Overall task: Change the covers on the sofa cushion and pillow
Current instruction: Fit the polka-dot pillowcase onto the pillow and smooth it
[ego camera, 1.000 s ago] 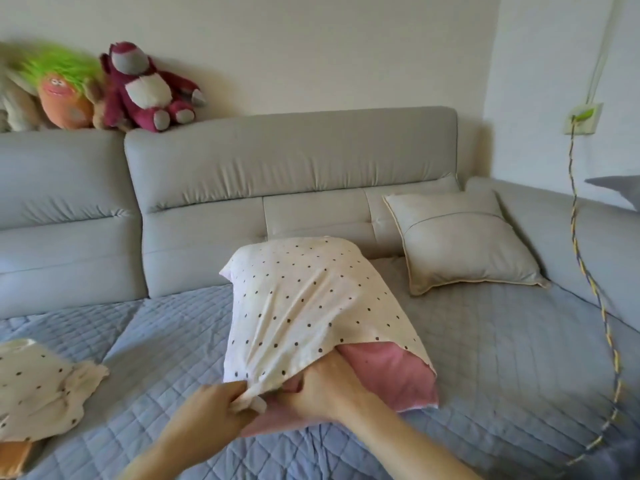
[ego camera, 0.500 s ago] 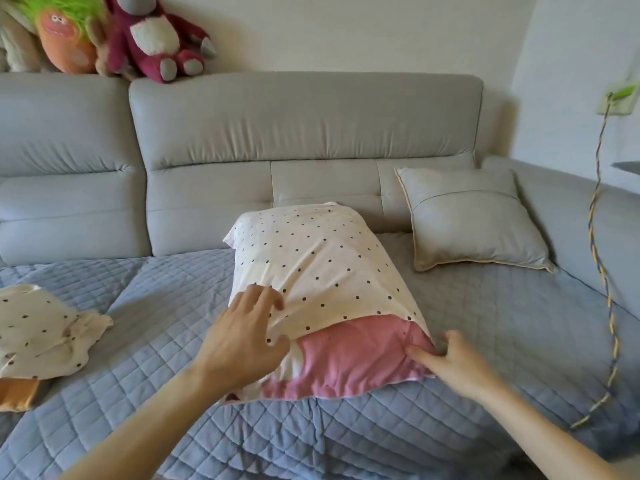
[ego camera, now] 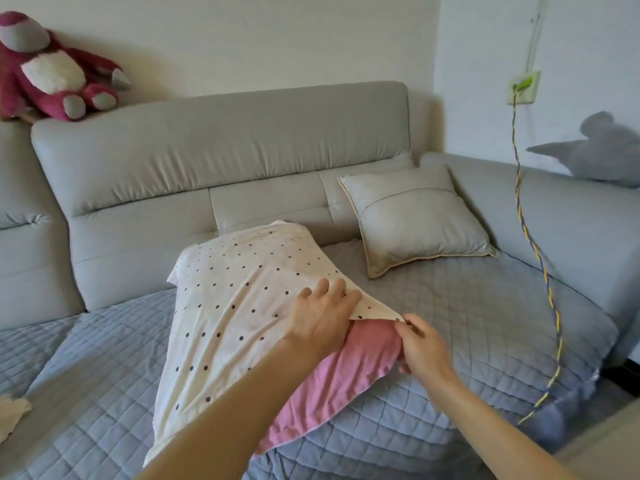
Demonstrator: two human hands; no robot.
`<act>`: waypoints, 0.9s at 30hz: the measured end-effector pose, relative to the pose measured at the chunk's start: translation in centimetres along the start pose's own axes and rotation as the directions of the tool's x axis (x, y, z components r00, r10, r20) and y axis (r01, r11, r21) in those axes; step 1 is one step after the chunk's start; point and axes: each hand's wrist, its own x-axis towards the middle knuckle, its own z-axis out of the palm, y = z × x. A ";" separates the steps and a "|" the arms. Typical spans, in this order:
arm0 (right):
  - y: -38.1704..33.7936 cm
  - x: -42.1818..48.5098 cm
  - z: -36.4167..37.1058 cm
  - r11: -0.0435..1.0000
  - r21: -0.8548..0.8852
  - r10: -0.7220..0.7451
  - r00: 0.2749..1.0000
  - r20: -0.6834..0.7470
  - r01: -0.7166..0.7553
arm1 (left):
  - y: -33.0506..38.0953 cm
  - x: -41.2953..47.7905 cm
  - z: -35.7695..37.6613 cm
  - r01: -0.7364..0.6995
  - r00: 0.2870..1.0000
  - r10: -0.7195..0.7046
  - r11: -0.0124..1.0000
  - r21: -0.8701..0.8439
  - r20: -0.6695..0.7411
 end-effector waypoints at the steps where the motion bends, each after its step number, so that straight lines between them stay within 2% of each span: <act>1: -0.4 -0.1 -0.1 0.996 0.094 0.002 0.999 -0.034 0.001 | 0.2 0.7 -0.3 -0.022 1.000 0.022 1.000 -0.015 0.002; 3: -1.1 -0.6 0.0 0.922 0.362 0.154 0.988 -0.022 -0.135 | 0.6 2.1 -0.9 -0.057 0.998 0.058 0.998 -0.037 0.024; 5: -1.4 -1.5 0.2 0.781 0.525 0.343 0.935 0.093 -0.339 | 1.3 3.8 -1.7 -0.021 0.999 0.025 0.994 -0.110 0.042; 6: -1.3 -2.2 0.3 0.736 0.514 0.418 0.893 0.167 -0.441 | 1.6 4.6 -2.1 0.016 0.999 -0.009 0.987 -0.161 0.042; 8: -1.1 -4.2 0.7 0.728 0.366 0.492 0.814 0.308 -0.579 | 1.8 5.9 -2.7 0.040 0.999 -0.033 0.976 -0.216 0.036; 10: -1.6 -6.5 2.0 0.777 0.257 0.450 0.793 0.412 -0.575 | 1.5 6.7 -3.1 0.022 0.999 -0.013 0.973 -0.228 0.039; 11: -2.1 -7.3 3.2 0.831 0.252 0.379 0.836 0.396 -0.496 | 1.2 7.1 -3.5 0.019 0.999 -0.010 0.970 -0.241 0.040; 12: -2.3 -7.6 4.8 0.918 0.234 0.248 0.923 0.294 -0.322 | 0.9 7.4 -4.1 0.028 0.999 -0.021 0.958 -0.285 0.030; 13: -2.5 -7.5 6.5 0.986 0.150 0.053 0.988 0.144 -0.075 | 0.5 7.8 -5.0 0.055 0.998 -0.053 0.933 -0.356 0.017; 14: -3.0 -7.1 7.9 0.987 0.061 -0.151 0.989 0.007 0.150 | 0.2 8.2 -6.1 0.105 0.994 -0.110 0.898 -0.428 0.013; 15: -3.9 -6.6 9.0 0.950 -0.009 -0.312 0.947 -0.078 0.312 | -0.2 8.6 -7.5 0.156 0.985 -0.174 0.864 -0.479 0.007; 16: -4.8 -5.9 10.0 0.913 -0.071 -0.406 0.907 -0.111 0.401 | -0.7 8.9 -8.8 0.188 0.975 -0.220 0.845 -0.501 -0.005; 19: -6.1 -4.1 11.8 0.893 -0.201 -0.429 0.897 -0.106 0.403 | -2.2 9.2 -12.2 0.205 0.965 -0.254 0.874 -0.440 -0.056; 21: -6.7 -3.7 12.5 0.846 -0.246 -0.503 0.861 -0.073 0.474 | -2.7 8.9 -13.8 0.222 0.960 -0.278 0.828 -0.515 -0.032; 24: -8.4 -1.7 13.7 0.750 -0.263 -0.635 0.772 -0.032 0.607 | -1.7 7.9 -16.7 0.195 0.970 -0.243 0.695 -0.692 0.029; 25: -9.5 -0.4 14.1 0.746 -0.237 -0.646 0.763 -0.029 0.623 | -1.2 7.7 -17.9 0.154 0.977 -0.211 0.628 -0.762 0.024; 27: -10.6 3.4 14.5 0.806 -0.169 -0.572 0.820 0.023 0.567 | -0.6 7.2 -20.1 0.093 0.990 -0.140 0.450 -0.888 0.033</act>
